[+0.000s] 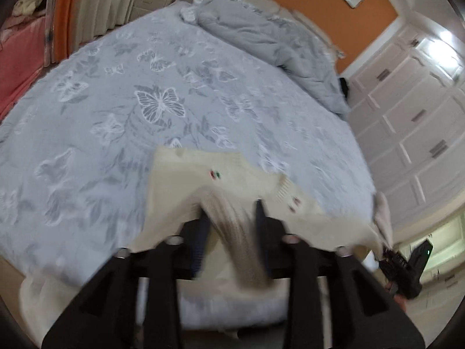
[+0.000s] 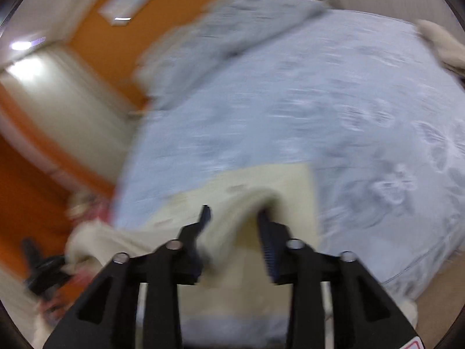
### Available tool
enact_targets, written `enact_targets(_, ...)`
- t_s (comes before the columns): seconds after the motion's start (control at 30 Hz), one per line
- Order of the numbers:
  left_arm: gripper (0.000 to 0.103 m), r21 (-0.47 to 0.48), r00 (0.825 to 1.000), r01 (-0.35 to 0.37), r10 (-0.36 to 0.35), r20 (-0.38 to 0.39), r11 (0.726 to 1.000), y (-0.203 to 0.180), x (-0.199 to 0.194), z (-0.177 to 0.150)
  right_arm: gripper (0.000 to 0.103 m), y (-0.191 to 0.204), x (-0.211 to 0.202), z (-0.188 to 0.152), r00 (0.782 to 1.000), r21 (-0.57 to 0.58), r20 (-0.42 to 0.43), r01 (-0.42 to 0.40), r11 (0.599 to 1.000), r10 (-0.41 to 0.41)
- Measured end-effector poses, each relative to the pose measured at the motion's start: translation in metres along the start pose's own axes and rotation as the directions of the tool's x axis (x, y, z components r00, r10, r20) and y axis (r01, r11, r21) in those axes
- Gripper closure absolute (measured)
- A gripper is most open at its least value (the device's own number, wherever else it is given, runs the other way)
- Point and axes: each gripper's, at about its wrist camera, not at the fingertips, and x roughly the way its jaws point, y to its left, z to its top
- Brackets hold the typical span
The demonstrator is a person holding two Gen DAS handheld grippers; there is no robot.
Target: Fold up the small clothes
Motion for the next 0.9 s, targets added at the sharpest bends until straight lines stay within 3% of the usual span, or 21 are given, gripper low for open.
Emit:
enact_targets(0.07,0.050,-0.041,0.996,-0.090,0.088,-0.031,0.995,0.010,0.027,0.006,0.062,0.000,0.017,0.000,0.998,0.003,0.006,0.062,0.998,-0.062)
enact_targets(0.1,0.050,-0.056,0.990,-0.142,0.141,-0.019,0.988,0.016,0.036,0.004,0.056,0.000,0.017,-0.003,0.997,0.008,0.009,0.077,0.997,-0.077)
enact_targets(0.13,0.044,-0.053,0.988,-0.154,0.153,-0.007,0.987,0.016,0.036,0.002,0.042,0.000,0.018,-0.007,0.997,0.017,0.011,0.081,0.997,-0.081)
enact_targets(0.17,0.030,-0.050,0.987,-0.162,0.162,0.003,0.986,0.019,0.036,0.000,0.035,-0.002,0.018,-0.013,0.997,0.019,0.012,0.076,0.997,-0.076)
enact_targets(0.23,0.020,-0.056,0.981,-0.186,0.189,0.038,0.981,0.026,0.037,-0.009,0.035,-0.003,0.023,-0.021,0.995,-0.027,0.005,0.104,0.994,-0.104)
enact_targets(0.3,0.020,-0.027,0.977,-0.210,0.210,0.023,0.977,0.030,0.046,-0.012,0.035,-0.005,0.035,-0.024,0.988,-0.081,-0.016,0.152,0.985,-0.154)
enact_targets(0.4,0.021,0.024,0.966,-0.259,0.259,-0.007,0.966,0.035,0.064,-0.009,0.032,-0.009,0.060,-0.015,0.983,-0.074,-0.059,0.170,0.983,-0.175)
enact_targets(0.5,0.021,0.017,0.960,-0.276,0.277,-0.052,0.961,0.040,0.096,0.006,0.028,-0.010,0.092,-0.003,0.974,-0.082,-0.094,0.199,0.976,-0.207)
enact_targets(0.53,0.023,0.001,0.962,-0.261,0.261,-0.080,0.965,0.043,0.107,0.010,0.028,-0.010,0.108,-0.001,0.969,-0.087,-0.124,0.205,0.975,-0.214)
enact_targets(0.57,0.034,-0.008,0.963,-0.252,0.250,-0.097,0.968,0.045,0.115,0.012,0.031,-0.010,0.120,0.000,0.965,-0.085,-0.149,0.205,0.975,-0.216)
enact_targets(0.6,0.044,-0.010,0.959,-0.250,0.247,-0.137,0.968,0.047,0.128,0.014,0.044,-0.011,0.130,-0.002,0.961,-0.083,-0.175,0.203,0.976,-0.214)
enact_targets(0.63,0.072,-0.006,0.951,-0.261,0.256,-0.173,0.965,0.048,0.137,0.015,0.091,-0.011,0.141,-0.004,0.956,-0.082,-0.212,0.188,0.979,-0.202)
enact_targets(0.67,0.092,-0.007,0.944,-0.270,0.264,-0.197,0.963,0.048,0.142,0.016,0.092,-0.008,0.150,-0.004,0.949,-0.090,-0.260,0.161,0.983,-0.179)
enact_targets(0.7,0.093,-0.032,0.951,-0.251,0.241,-0.192,0.967,0.046,0.137,0.019,0.093,0.000,0.140,-0.001,0.959,-0.097,-0.224,0.156,0.983,-0.174)
enact_targets(0.77,0.093,-0.033,0.981,-0.168,0.164,-0.100,0.985,0.028,0.104,0.028,0.094,0.014,0.105,0.011,0.991,-0.065,-0.128,0.039,0.997,-0.048)
enact_targets(0.83,0.093,0.010,0.988,-0.146,0.146,-0.045,0.989,0.011,0.082,0.035,0.094,0.025,0.075,0.022,0.999,-0.068,-0.040,-0.003,0.998,0.000)
enact_targets(0.9,0.093,0.029,0.984,-0.177,0.177,-0.012,0.984,0.004,0.077,0.044,0.094,0.024,0.065,0.030,1.000,-0.076,0.014,0.018,0.997,-0.017)
